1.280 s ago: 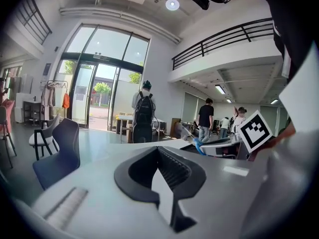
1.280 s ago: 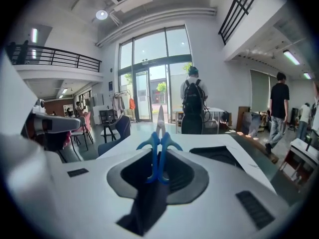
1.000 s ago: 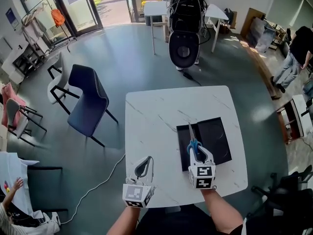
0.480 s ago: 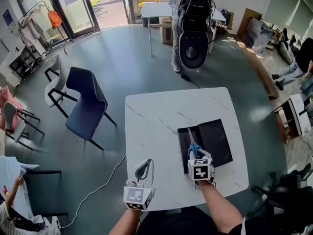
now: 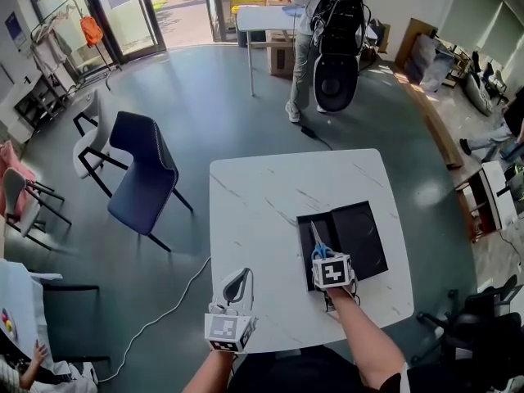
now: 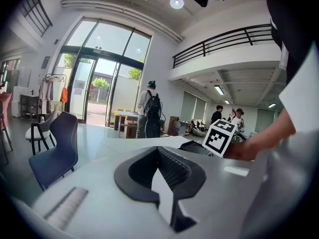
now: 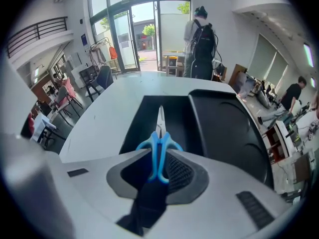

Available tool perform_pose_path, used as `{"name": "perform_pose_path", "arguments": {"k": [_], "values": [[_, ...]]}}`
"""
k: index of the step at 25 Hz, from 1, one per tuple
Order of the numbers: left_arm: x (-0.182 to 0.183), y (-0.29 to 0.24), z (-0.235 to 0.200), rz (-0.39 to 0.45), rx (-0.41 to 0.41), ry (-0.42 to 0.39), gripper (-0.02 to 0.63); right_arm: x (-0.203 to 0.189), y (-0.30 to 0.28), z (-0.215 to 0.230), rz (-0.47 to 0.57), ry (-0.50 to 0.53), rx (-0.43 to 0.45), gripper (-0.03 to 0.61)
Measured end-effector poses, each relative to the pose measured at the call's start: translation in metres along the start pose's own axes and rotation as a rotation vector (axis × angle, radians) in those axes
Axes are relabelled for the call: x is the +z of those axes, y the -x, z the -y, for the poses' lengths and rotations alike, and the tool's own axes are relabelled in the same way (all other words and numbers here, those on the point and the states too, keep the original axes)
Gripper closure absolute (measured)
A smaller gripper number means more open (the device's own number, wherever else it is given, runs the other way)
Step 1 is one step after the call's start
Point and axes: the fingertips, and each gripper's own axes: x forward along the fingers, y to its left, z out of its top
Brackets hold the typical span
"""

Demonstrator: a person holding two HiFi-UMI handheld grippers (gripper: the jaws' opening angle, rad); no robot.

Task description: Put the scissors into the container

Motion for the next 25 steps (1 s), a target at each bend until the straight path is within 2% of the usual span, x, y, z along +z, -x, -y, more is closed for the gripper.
{"name": "perform_pose_path", "arguments": {"k": [5,9,14,17,20,25], "values": [[-0.002,0.004,-0.002,0.006,0.008,0.009,0.606,-0.017,-0.017,-0.004,-0.101,-0.039,0.039,0.488],[-0.001,0.006,-0.002,0.010,0.011,0.008,0.604,-0.015,-0.023,0.002,-0.118,0.009,0.012,0.488],[0.001,0.010,-0.002,0.011,0.012,0.013,0.606,-0.035,-0.027,-0.002,-0.231,-0.010,-0.002,0.485],[0.001,0.012,0.000,0.014,0.017,0.018,0.604,-0.024,-0.033,0.001,-0.197,0.056,-0.017,0.472],[0.004,0.012,0.001,0.018,0.020,0.024,0.604,-0.012,-0.024,-0.003,-0.147,0.052,-0.009,0.433],[0.008,0.011,0.007,0.023,0.008,0.020,0.604,0.030,0.024,-0.005,0.061,0.053,-0.014,0.457]]}}
